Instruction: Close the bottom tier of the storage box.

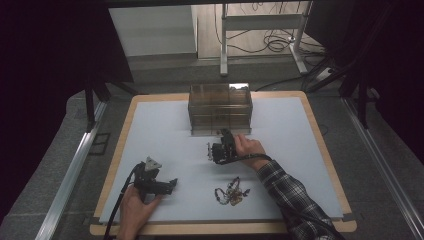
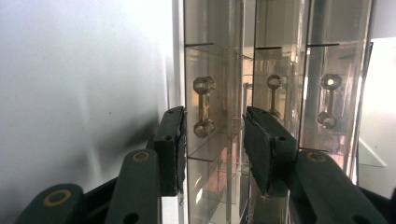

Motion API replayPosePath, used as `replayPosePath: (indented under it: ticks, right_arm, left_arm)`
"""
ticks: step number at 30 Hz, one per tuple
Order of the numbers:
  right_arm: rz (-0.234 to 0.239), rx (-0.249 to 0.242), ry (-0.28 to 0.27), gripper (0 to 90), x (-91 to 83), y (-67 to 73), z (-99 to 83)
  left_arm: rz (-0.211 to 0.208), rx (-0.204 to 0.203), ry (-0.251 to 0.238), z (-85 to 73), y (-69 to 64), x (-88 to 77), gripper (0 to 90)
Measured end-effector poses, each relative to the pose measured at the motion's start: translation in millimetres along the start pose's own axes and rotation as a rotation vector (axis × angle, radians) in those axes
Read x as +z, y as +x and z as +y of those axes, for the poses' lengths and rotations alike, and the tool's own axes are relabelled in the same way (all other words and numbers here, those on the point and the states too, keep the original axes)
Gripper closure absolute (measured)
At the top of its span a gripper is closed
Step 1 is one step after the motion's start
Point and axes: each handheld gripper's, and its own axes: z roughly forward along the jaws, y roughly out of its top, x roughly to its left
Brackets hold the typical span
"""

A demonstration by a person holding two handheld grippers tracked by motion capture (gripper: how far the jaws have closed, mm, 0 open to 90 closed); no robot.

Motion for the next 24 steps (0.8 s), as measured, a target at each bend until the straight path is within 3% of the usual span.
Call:
replayPosePath:
  ticks: [3,10,11,17,24]
  right_arm:
    - [0.026,0.035,-0.012,53.7,-0.8,-4.0,0.3]
    - [0.057,0.046,-0.017,52.5,-2.6,-9.3,0.8]
    - [0.077,0.069,-0.03,52.5,-2.2,-9.7,0.4]
    - [0.098,0.085,-0.026,52.6,-3.6,-13.4,-1.0]
    - [0.154,0.133,-0.028,51.3,-5.4,-22.7,-4.9]
  left_arm:
    - [0.0,0.0,0.0,0.0,0.0,0.0,0.0]
    - [0.0,0.0,0.0,0.0,0.0,0.0,0.0]
    - [0.0,0.0,0.0,0.0,0.0,0.0,0.0]
    - [0.0,0.0,0.0,0.0,0.0,0.0,0.0]
    - [0.0,0.0,0.0,0.0,0.0,0.0,0.0]
